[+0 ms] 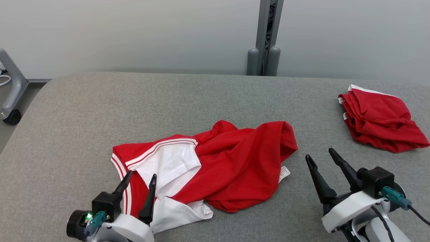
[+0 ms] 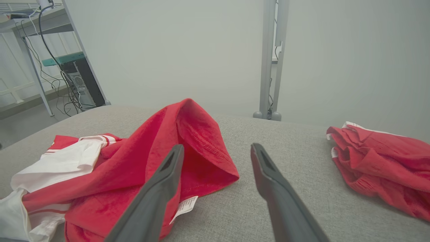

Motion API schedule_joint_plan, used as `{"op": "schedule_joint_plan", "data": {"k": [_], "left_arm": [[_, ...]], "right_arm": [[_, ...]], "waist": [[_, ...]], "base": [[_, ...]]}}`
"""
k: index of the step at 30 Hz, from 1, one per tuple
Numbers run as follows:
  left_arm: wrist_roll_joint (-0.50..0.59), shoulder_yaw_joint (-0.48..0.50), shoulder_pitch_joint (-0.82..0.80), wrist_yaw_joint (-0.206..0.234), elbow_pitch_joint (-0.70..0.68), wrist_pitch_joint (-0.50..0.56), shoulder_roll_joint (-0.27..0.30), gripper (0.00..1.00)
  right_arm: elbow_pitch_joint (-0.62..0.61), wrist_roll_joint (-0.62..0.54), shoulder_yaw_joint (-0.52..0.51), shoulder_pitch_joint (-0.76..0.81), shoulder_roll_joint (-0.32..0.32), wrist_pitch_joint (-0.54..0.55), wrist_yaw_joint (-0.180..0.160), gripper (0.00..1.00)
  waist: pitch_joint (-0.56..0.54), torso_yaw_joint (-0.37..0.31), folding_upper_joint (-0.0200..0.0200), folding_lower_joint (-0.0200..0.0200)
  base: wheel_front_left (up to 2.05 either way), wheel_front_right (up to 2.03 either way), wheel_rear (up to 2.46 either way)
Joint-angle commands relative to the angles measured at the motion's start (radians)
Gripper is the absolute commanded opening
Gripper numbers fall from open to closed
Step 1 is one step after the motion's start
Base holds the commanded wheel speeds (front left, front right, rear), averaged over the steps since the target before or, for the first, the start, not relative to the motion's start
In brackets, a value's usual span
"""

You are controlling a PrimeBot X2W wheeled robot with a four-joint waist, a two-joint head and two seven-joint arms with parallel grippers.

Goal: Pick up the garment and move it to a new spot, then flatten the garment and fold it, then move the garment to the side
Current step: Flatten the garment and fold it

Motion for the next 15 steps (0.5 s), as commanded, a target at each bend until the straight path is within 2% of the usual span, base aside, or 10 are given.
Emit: {"op": "schedule_joint_plan", "data": {"k": [1,15], "left_arm": [[-0.008,-0.003,0.005,-0.003,0.008,-0.003,0.004,1.0],[-0.102,-0.127,-0.021,-0.004,0.221,-0.001,0.016,1.0]], "right_arm": [[0.002,0.004,-0.001,0.002,-0.007,-0.001,0.0,1.0],[0.006,0.014,0.007,-0.012,-0.012,-0.001,0.0,1.0]], "waist": [[0.0,0.0,-0.0001,0.0],[0.022,-0.018,-0.0001,0.0]], "base": [[0.0,0.0,0.0],[0.0,0.0,0.0]]}}
